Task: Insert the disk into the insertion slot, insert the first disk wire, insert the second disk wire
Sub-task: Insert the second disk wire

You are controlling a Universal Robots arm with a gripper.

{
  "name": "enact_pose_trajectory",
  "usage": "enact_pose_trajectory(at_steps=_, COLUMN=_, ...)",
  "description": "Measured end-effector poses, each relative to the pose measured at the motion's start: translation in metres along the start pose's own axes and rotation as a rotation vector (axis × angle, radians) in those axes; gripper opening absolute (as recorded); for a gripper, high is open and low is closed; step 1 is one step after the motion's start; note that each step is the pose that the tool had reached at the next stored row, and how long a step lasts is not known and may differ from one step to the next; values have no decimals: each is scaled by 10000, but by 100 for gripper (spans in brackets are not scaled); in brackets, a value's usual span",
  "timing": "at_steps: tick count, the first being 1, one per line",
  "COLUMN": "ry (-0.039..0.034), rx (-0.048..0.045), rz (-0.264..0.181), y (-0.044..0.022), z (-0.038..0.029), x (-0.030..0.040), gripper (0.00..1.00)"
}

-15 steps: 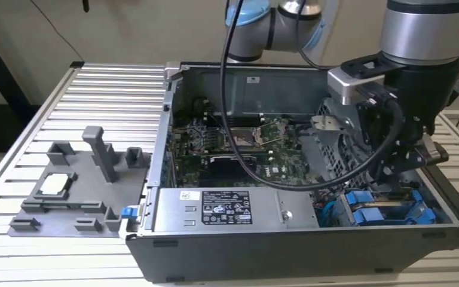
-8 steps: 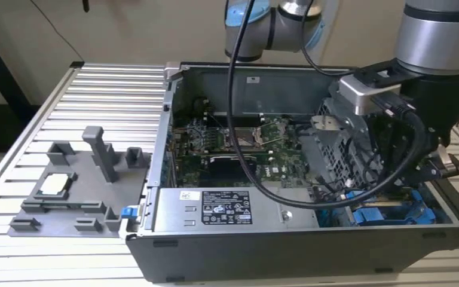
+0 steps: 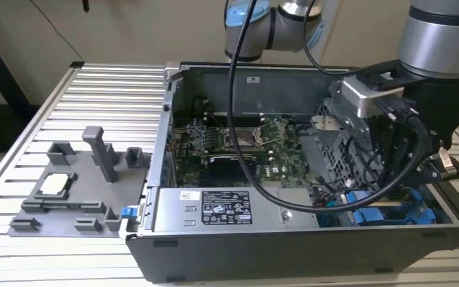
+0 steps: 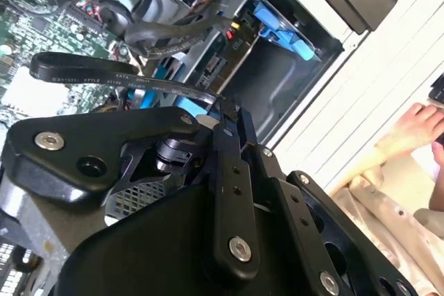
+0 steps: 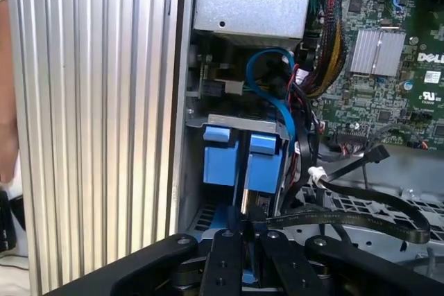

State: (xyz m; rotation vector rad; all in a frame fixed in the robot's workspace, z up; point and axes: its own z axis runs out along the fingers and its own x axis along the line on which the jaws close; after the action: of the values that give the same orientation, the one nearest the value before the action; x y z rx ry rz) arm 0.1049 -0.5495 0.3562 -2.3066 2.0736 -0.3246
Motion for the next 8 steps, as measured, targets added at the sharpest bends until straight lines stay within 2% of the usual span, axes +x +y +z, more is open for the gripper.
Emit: enact_pose_trajectory(at_steps=8, ry=-1405, rx=121, rz=343, y=0, z=0, x=0, gripper=16)
